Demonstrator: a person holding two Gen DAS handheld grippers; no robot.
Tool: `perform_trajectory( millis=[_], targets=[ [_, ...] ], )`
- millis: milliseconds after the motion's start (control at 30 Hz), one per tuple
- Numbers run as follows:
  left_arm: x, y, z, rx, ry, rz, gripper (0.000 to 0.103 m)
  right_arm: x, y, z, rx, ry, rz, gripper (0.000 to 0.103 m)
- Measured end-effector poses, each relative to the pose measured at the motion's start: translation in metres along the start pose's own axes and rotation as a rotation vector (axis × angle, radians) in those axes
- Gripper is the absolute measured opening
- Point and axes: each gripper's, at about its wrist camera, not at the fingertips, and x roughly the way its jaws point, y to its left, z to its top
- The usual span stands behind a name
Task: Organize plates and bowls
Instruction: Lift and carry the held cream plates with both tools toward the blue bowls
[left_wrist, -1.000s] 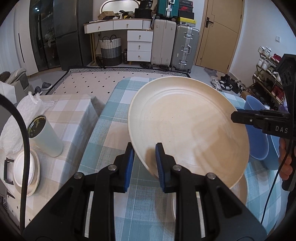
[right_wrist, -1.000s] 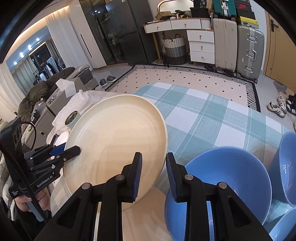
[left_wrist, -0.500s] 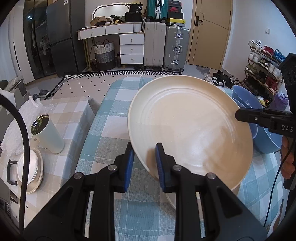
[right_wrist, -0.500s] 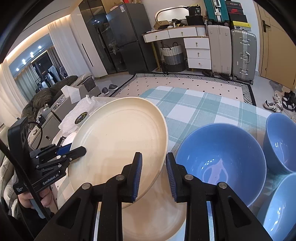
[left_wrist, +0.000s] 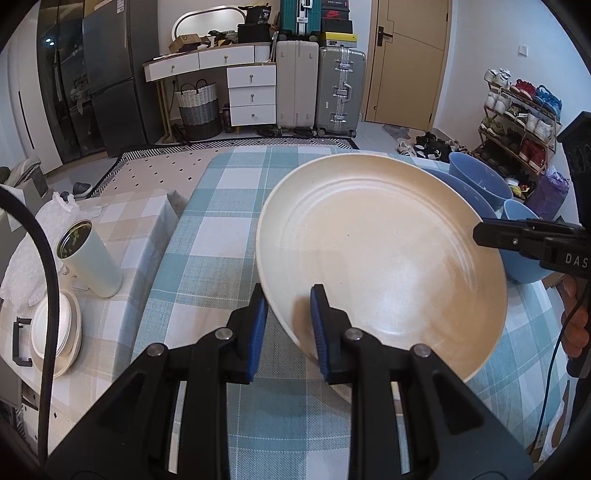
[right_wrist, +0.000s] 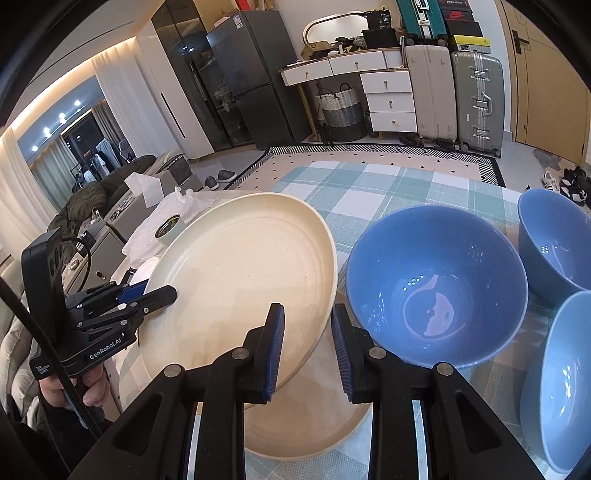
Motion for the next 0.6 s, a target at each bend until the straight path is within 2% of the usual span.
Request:
perform_trajectory(
  millis=[600],
  targets=[
    [0.027,0.007,-0.020,0.020,0.040,-0.031,0.020,0.000,0.000,-0.034,0.030,0.016,-0.014,0.027]
  ],
)
